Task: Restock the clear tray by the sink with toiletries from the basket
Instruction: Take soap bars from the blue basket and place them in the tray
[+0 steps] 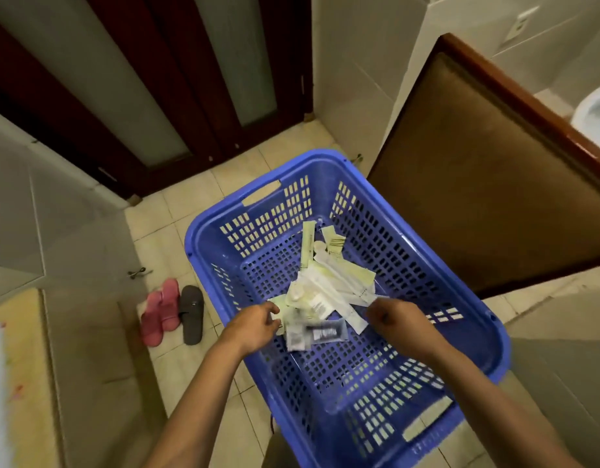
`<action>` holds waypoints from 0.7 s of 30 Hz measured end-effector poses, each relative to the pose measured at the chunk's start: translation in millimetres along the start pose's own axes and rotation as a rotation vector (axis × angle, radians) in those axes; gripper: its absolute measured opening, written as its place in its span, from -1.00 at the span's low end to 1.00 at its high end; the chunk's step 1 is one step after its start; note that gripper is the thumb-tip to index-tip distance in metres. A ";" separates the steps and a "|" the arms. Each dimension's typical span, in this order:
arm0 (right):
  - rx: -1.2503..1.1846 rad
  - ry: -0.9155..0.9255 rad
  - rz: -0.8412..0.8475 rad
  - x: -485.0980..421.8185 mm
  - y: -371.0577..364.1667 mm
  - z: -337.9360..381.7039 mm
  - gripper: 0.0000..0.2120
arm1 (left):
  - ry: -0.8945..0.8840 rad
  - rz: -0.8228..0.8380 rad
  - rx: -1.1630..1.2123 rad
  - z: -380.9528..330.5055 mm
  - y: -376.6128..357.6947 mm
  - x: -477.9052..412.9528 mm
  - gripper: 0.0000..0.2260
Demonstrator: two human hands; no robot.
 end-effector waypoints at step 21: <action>-0.266 -0.261 0.092 -161.6 -121.5 -77.4 -0.82 | 0.419 -0.024 0.254 26.4 -83.2 -214.3 -0.41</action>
Point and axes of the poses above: each hand's wrist, its own x-axis away from the middle knuckle, its own y-axis out of the back of the hand, z = x × y, the point moved 6 cm from there along -x, towards the middle knuckle, and after that the axes turned 5 degrees about x, right-handed, at the moved point
